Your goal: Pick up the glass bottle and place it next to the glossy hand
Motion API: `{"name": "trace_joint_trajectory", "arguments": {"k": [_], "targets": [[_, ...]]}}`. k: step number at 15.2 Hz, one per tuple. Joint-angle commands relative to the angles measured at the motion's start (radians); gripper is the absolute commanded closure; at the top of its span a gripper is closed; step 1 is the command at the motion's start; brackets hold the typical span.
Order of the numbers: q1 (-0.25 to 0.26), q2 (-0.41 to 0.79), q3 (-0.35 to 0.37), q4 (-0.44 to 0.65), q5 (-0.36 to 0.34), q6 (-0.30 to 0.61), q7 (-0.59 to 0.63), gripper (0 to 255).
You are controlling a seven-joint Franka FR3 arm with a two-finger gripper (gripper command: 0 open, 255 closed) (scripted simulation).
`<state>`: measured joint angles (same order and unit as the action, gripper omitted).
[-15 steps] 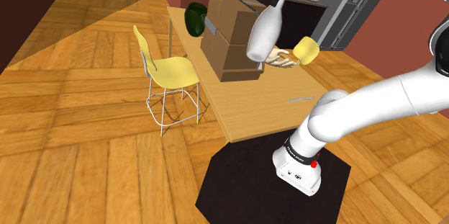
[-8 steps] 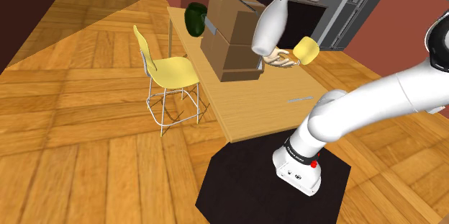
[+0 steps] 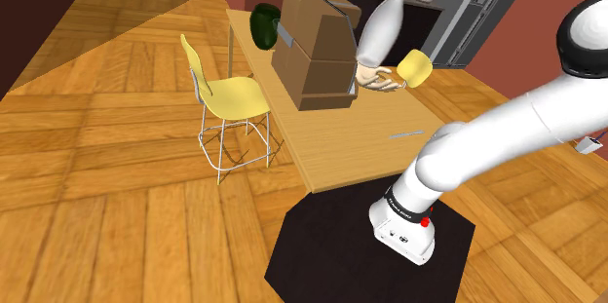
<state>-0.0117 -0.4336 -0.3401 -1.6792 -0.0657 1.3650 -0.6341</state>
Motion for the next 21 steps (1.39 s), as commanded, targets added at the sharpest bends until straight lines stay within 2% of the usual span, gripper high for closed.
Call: {"name": "trace_joint_trajectory", "arguments": {"k": [1, 7, 12, 15, 17, 19, 21], "targets": [[-0.006, 0.040, -0.046, 0.042, 0.000, -0.001, -0.056, 255], [-0.029, 0.190, -0.202, 0.196, 0.037, -0.015, -0.237, 255], [-0.080, 0.381, -0.351, 0.381, 0.145, -0.052, -0.416, 255], [-0.162, 0.539, -0.436, 0.534, 0.267, -0.102, -0.535, 255], [-0.262, 0.663, -0.469, 0.669, 0.373, -0.158, -0.608, 255], [-0.385, 0.777, -0.471, 0.820, 0.474, -0.222, -0.653, 255], [-0.335, 0.729, -0.469, 0.721, 0.426, -0.162, -0.650, 255]]}}
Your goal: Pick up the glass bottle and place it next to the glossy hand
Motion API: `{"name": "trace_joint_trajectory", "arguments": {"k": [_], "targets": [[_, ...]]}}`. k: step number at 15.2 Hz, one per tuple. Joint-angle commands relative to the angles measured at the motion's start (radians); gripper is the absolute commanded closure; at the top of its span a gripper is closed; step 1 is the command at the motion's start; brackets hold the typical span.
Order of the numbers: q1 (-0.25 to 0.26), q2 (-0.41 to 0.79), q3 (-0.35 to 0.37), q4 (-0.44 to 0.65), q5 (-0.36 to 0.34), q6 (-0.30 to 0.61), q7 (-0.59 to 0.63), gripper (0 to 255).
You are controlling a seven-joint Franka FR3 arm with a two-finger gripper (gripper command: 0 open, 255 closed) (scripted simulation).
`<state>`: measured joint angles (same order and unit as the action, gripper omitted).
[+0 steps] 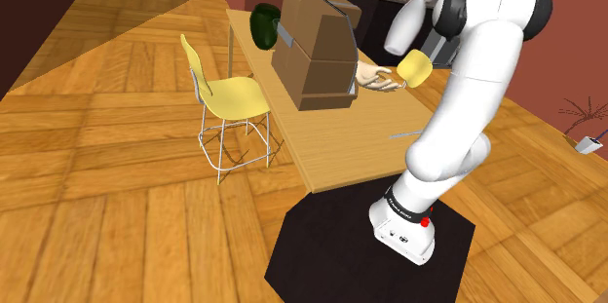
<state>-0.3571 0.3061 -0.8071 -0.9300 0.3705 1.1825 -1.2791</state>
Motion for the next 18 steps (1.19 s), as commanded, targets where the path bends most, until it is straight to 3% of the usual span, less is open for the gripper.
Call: {"name": "trace_joint_trajectory", "arguments": {"k": [1, 8, 18], "targets": [[0.033, -0.030, -0.004, -0.071, -0.029, 0.047, -0.003, 255], [0.134, -0.138, -0.001, -0.304, -0.125, 0.201, 0.016, 255], [0.192, -0.232, 0.015, -0.540, -0.200, 0.374, 0.040, 255]]}}
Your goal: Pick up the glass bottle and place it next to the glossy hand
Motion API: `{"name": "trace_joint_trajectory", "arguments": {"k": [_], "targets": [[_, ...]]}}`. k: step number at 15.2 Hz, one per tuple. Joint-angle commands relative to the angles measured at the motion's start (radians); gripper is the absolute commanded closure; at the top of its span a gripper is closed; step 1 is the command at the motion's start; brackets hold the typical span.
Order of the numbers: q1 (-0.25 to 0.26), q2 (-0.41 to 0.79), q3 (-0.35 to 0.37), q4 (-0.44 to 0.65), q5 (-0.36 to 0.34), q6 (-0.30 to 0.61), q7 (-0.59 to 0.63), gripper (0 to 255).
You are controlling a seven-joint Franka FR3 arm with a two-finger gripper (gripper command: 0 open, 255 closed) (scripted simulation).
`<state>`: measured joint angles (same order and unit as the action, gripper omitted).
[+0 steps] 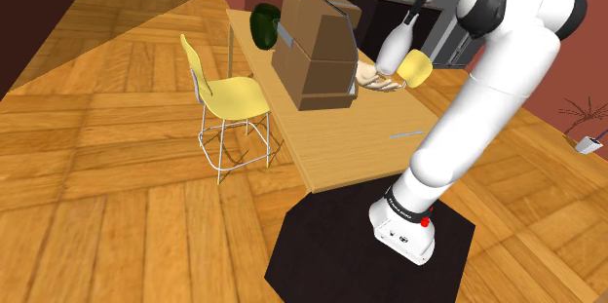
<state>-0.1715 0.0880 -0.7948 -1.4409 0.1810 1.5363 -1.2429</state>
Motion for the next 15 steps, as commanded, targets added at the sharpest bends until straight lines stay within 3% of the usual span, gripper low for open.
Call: {"name": "trace_joint_trajectory", "arguments": {"k": [1, 15], "targets": [[0.010, -0.021, 0.004, -0.049, -0.015, 0.036, 0.006, 255], [0.030, -0.071, 0.017, -0.284, -0.050, 0.238, 0.010, 255]]}}
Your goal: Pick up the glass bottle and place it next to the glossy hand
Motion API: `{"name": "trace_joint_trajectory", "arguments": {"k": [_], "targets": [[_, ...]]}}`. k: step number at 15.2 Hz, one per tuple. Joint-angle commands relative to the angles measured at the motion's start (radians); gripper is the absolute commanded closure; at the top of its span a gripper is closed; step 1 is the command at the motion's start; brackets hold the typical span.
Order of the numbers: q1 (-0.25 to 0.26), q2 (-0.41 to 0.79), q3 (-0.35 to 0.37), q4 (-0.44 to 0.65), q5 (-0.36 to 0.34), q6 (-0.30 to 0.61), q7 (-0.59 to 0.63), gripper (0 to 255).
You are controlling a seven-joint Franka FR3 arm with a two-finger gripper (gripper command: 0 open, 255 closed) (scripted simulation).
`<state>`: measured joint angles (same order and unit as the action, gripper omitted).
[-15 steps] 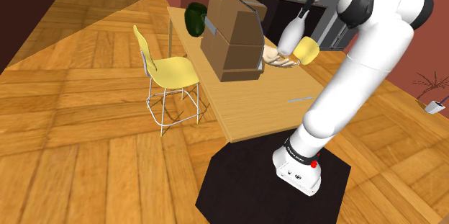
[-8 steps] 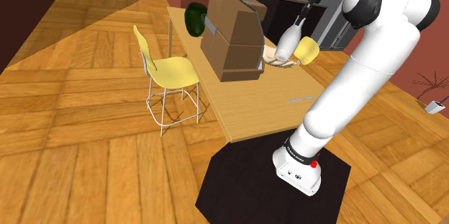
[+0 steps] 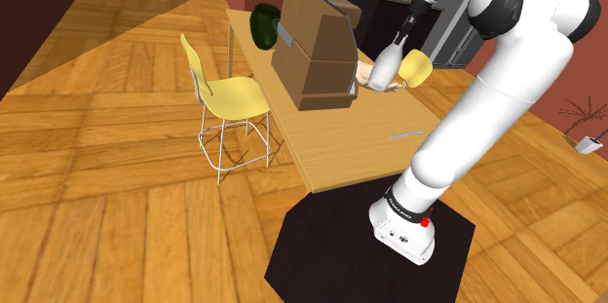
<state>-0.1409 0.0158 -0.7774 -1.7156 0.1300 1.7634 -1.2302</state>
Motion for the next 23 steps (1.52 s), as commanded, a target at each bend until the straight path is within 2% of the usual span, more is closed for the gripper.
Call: {"name": "trace_joint_trajectory", "arguments": {"k": [1, 12, 23], "targets": [[0.000, 0.000, 0.000, -0.023, 0.001, 0.024, -0.004, 255], [0.000, 0.011, 0.000, -0.162, 0.015, 0.169, -0.026, 255], [-0.006, 0.057, 0.001, -0.269, 0.061, 0.305, -0.069, 255]]}}
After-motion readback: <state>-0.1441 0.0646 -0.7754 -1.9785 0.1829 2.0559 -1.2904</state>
